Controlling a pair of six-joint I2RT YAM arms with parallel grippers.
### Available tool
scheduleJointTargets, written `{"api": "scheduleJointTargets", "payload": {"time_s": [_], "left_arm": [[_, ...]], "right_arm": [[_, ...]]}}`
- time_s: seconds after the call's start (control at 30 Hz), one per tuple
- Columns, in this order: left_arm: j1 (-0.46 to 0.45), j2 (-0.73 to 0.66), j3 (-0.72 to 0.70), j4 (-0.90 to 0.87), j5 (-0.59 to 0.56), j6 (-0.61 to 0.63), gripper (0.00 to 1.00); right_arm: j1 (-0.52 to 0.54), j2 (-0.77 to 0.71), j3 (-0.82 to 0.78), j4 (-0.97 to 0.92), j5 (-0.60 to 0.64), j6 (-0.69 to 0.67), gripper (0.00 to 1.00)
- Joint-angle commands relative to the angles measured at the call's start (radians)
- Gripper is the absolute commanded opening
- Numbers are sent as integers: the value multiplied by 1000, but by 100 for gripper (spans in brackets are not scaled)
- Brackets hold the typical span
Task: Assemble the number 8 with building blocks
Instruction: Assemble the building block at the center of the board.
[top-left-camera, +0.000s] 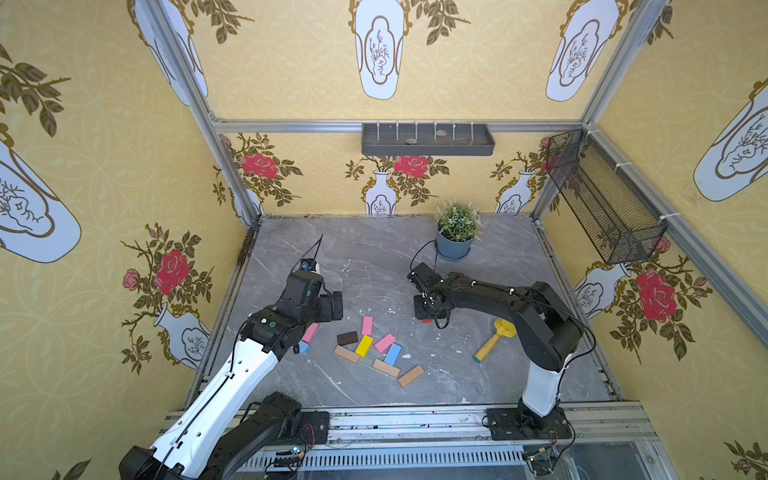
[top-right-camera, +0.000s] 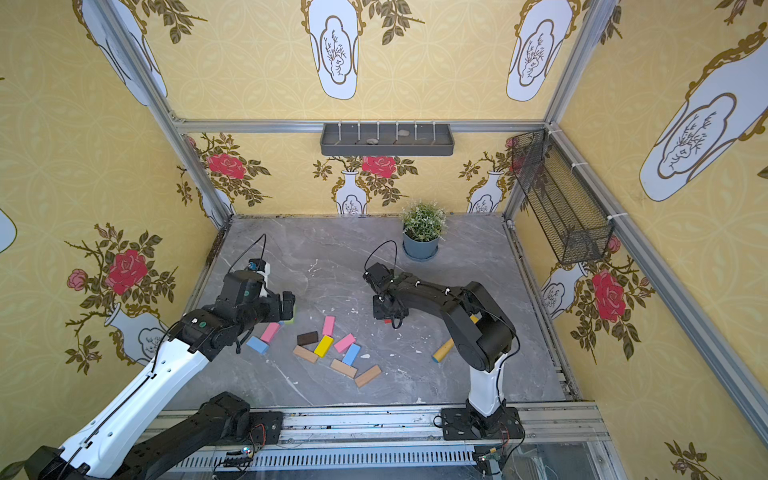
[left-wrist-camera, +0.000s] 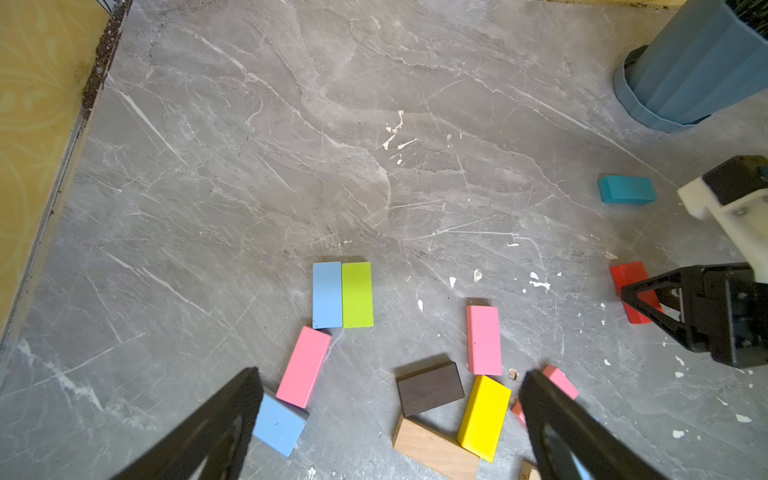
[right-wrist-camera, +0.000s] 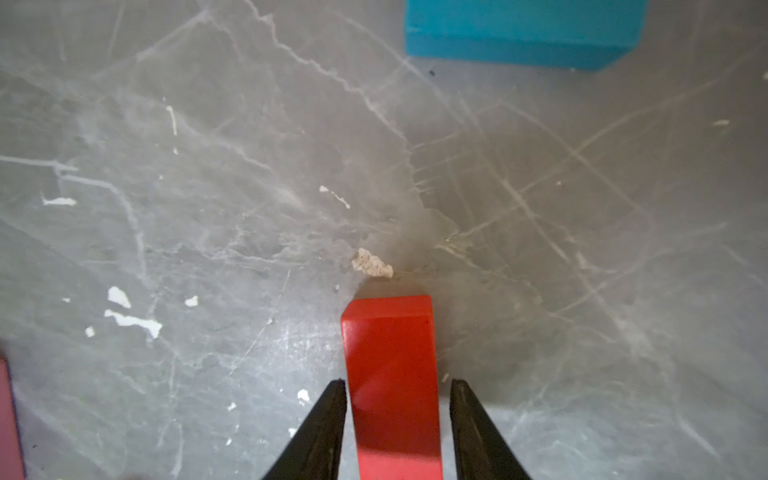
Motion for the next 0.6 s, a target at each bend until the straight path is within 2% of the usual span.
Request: {"api": "scheduleJointTargets", "payload": {"time_s": [0.0, 0.2, 0.57], "left_arm": [[0, 2, -6, 0, -5, -1, 100], [0, 1, -6, 0, -5, 0, 100], [0, -3, -6, -3, -6, -1, 100]], "right_arm": [[1, 13, 11, -18, 30, 8, 42], [4, 27, 17, -12, 28, 8, 38], [-11, 64, 49, 5, 12, 1, 23]]}}
